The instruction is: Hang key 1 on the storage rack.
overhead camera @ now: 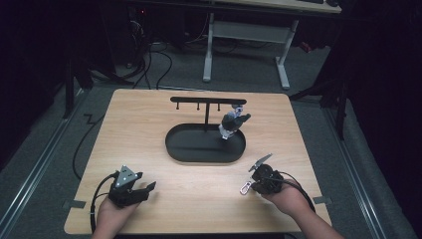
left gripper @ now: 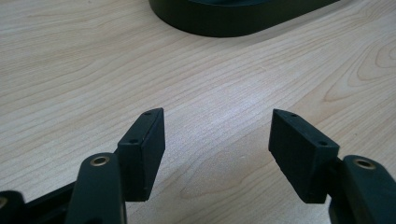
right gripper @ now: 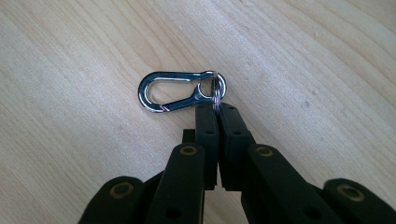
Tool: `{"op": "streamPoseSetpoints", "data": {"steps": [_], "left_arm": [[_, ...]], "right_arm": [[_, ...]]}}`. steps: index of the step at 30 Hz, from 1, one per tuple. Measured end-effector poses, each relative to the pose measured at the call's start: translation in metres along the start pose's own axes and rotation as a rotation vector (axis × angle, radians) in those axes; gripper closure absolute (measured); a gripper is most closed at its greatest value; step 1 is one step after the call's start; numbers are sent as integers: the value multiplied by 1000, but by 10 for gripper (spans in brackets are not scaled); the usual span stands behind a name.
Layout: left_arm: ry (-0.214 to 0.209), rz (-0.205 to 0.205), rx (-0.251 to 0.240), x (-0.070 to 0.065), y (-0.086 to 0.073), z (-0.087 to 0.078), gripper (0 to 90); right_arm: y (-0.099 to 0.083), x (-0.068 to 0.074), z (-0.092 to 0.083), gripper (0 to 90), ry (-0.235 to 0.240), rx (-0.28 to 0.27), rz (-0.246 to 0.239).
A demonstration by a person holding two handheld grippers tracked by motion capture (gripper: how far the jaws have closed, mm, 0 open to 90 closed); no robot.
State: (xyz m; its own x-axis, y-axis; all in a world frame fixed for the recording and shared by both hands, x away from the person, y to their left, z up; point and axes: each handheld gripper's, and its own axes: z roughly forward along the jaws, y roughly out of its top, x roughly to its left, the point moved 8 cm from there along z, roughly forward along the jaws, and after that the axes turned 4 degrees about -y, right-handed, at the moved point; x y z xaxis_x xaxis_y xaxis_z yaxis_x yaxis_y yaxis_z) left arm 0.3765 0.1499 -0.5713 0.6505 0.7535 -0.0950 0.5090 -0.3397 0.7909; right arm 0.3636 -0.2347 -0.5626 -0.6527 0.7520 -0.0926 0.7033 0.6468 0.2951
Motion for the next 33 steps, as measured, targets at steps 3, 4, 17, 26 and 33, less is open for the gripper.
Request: {"op": "streamPoseSetpoints", "data": {"steps": [3, 4, 17, 26, 33], "left_arm": [[3, -1, -5, 0, 0, 0, 362], [2, -2, -7, 1, 1, -1, 361], [-27, 25, -64, -4, 7, -3, 350], [-37, 44, -99, -6, 12, -5, 347], [-50, 48, -103, -9, 15, -2, 348]], "right_arm": [[0, -1, -3, 888, -6, 2, -14], [0, 0, -4, 889, -1, 2, -13], [10, 0, -39, 889, 26, 30, -12], [20, -4, -58, 889, 26, 38, 10], [25, -3, -64, 889, 18, 59, -14]]}}
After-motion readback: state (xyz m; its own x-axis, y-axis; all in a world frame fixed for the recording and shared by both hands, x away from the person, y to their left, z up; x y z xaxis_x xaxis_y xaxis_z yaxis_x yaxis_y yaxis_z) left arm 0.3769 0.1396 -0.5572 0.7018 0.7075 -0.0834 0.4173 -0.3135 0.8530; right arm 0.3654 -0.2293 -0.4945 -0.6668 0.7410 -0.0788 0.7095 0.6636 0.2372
